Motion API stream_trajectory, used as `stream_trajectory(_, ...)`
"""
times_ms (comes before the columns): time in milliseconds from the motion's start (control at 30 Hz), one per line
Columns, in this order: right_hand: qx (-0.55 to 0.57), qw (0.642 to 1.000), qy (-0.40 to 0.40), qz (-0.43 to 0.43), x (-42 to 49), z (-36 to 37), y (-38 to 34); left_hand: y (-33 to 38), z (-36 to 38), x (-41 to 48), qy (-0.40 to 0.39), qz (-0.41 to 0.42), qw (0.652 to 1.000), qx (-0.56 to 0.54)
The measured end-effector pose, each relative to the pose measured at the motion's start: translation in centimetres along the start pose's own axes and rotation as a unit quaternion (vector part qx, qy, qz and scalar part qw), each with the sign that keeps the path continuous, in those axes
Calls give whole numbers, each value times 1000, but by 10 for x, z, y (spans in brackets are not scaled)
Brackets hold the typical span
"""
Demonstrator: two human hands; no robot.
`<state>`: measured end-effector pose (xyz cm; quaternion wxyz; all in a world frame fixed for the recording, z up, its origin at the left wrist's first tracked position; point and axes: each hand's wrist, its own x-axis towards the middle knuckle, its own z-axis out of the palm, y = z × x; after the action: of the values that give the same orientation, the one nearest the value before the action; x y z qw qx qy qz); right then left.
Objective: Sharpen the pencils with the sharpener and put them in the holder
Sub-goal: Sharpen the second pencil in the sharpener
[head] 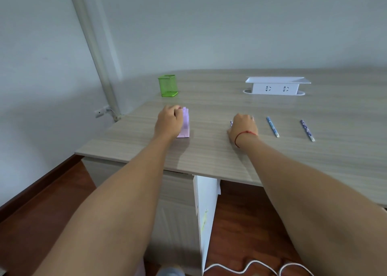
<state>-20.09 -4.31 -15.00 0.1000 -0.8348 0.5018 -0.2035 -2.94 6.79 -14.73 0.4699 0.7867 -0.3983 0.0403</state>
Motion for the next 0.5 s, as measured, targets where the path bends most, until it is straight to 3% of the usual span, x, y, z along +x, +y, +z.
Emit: stream_trajectory(500, -49, 996, 20, 73, 15, -19, 48, -8, 10, 10, 31, 8, 999, -15)
